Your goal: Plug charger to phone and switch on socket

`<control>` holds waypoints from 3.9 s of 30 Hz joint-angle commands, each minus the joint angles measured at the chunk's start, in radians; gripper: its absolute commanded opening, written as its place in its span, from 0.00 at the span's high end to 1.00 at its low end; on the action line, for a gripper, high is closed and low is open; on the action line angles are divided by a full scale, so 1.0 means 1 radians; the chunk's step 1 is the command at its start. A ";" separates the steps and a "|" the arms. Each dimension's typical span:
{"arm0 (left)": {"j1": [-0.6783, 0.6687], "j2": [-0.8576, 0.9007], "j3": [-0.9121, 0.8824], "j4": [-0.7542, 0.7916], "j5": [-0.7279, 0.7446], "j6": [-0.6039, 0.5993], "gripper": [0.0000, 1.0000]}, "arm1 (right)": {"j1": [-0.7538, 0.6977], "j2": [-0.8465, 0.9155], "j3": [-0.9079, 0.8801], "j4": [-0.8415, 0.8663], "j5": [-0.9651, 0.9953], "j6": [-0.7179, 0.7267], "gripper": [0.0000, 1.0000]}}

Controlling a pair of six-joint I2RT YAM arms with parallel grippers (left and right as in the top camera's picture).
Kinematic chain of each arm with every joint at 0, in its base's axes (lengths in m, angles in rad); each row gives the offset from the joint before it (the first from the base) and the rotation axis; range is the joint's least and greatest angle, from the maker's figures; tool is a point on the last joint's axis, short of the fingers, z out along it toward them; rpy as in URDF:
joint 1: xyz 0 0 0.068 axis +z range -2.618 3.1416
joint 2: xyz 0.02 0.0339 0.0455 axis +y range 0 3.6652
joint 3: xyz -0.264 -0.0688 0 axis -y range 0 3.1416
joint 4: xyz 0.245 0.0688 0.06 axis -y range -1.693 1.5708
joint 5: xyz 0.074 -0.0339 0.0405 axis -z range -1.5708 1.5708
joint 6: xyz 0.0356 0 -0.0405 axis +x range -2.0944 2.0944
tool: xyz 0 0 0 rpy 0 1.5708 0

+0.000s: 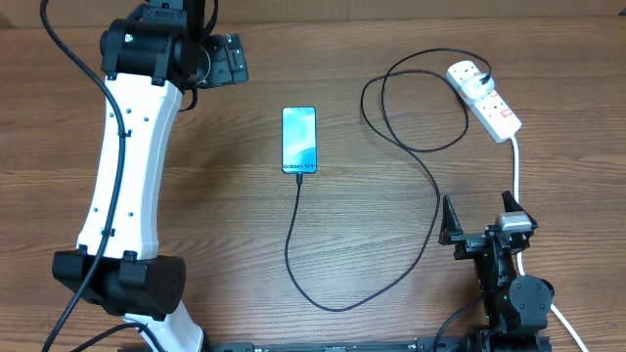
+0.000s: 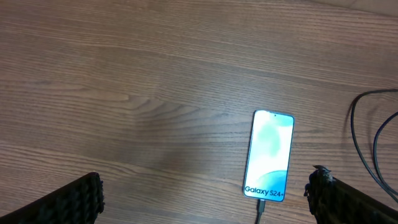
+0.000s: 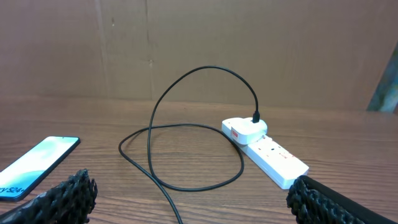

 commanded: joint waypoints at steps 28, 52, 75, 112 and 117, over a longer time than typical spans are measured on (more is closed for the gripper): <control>0.004 0.009 -0.002 0.001 -0.013 -0.021 0.00 | 0.005 -0.011 -0.010 0.007 0.014 0.018 0.00; 0.003 -0.096 -0.040 -0.094 -0.024 -0.047 0.00 | 0.005 -0.011 -0.010 0.007 0.015 0.017 0.00; 0.084 -0.909 -1.052 0.402 0.001 -0.047 0.00 | 0.005 -0.011 -0.010 0.007 0.014 0.018 0.00; 0.093 -1.867 -2.071 1.298 0.241 0.299 0.00 | 0.005 -0.011 -0.010 0.007 0.014 0.018 0.00; 0.152 -1.867 -2.131 1.450 0.239 0.293 0.00 | 0.005 -0.011 -0.010 0.007 0.015 0.018 0.00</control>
